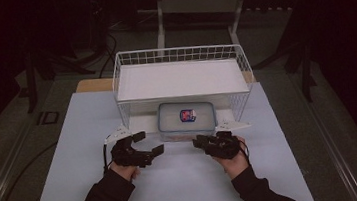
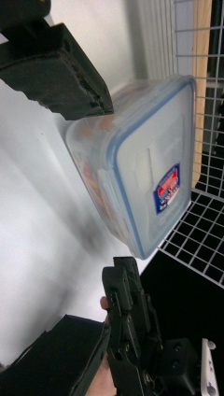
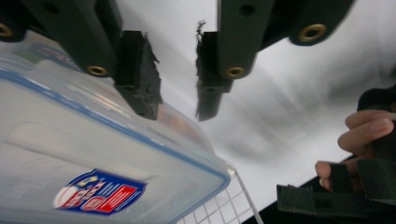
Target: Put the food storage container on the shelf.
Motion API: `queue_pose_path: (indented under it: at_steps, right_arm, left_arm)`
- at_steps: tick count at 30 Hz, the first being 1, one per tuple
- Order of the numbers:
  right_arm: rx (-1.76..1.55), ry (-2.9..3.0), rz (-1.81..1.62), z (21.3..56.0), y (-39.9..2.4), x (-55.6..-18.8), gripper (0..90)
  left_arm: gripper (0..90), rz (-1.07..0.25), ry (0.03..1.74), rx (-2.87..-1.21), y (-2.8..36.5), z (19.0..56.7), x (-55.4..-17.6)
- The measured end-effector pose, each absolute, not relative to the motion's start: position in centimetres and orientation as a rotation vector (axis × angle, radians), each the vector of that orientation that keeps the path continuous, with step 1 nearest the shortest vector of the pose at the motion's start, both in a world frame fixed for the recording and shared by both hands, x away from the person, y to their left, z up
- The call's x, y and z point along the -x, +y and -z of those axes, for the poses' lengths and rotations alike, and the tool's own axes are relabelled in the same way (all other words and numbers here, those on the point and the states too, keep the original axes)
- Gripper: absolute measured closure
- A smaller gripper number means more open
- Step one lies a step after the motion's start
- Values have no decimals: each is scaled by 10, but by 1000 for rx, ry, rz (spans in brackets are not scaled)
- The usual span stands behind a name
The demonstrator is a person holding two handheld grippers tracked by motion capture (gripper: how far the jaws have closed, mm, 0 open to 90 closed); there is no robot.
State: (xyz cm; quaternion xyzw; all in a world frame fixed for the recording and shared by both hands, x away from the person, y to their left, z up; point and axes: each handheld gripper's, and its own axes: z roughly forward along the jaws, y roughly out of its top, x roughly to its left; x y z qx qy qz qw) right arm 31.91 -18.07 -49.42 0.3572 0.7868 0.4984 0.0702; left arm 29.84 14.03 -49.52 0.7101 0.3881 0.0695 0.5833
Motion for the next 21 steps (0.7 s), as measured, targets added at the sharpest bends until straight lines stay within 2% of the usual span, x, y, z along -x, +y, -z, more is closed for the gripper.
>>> queue_pose_path:
  at_steps: [2, 3, 4, 21]
  right_arm:
    - [-1075, 2367, -1499, 494, -181, -319, 756]
    - [-1076, 2383, -1500, 496, -179, -320, 800]
    - [-1068, 2417, -1480, 499, -175, -323, 896]
    - [-1122, 2399, -1364, 516, -155, -359, 897]
  left_arm:
    - [0, -175, 905, -1659, 141, 496, -298]
    - [0, -202, 896, -1662, 142, 496, -297]
    - [0, -198, 900, -1652, 143, 496, -297]
    - [0, -234, 902, -1623, 152, 503, -297]
